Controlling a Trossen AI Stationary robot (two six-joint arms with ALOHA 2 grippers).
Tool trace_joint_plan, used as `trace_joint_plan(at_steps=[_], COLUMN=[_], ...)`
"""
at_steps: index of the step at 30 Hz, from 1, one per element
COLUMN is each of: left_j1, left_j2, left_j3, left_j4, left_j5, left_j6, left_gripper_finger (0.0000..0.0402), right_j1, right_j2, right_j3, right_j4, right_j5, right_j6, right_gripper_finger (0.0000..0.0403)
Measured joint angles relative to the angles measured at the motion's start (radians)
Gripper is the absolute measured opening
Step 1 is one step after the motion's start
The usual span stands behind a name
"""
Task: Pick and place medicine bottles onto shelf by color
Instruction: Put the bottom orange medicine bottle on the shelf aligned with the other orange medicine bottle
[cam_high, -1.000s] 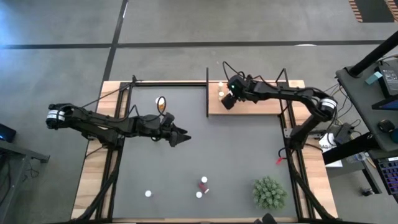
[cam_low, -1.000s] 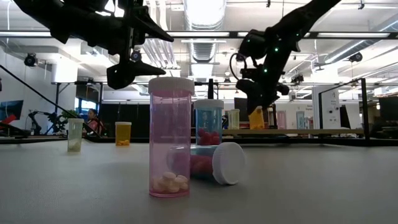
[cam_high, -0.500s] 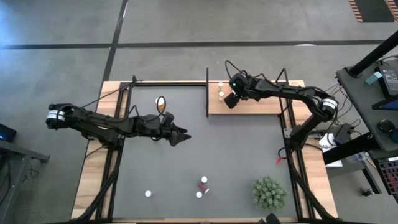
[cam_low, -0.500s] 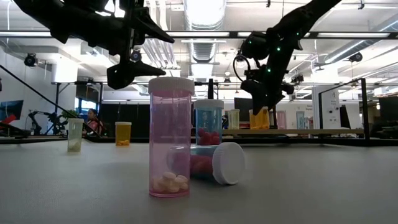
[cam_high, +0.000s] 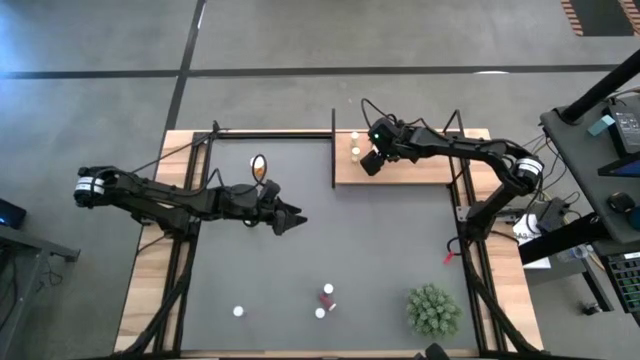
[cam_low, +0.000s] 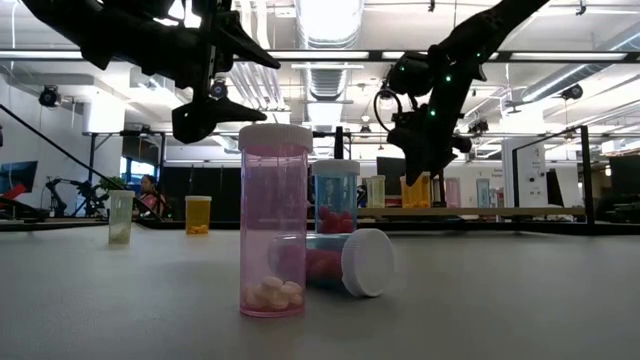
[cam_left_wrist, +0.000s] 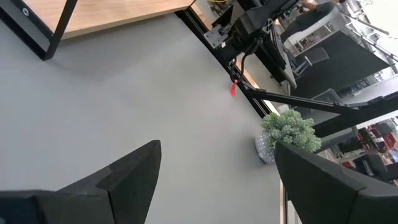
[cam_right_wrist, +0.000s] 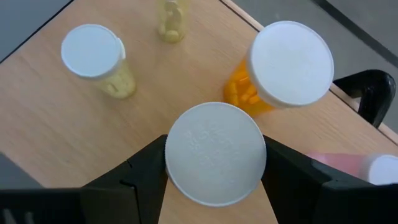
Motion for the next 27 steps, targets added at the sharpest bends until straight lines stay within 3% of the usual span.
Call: trace_joint_plan(at_steps=[21, 27], left_j1=[0.000, 0.000], left_j2=[0.000, 0.000], left_j3=[0.000, 0.000], left_j4=[0.000, 0.000], left_j5=[-0.002, -0.002], left_j6=[0.000, 0.000], left_gripper_finger=[0.0297, 0.0297], right_j1=[0.000, 0.000], right_j2=[0.000, 0.000], right_j3=[-0.001, -0.002], right_j4=[-0.001, -0.031], right_j5=[0.001, 0.002], right_j6=[-0.026, -0.018], right_gripper_finger=[0.0212, 0.0238])
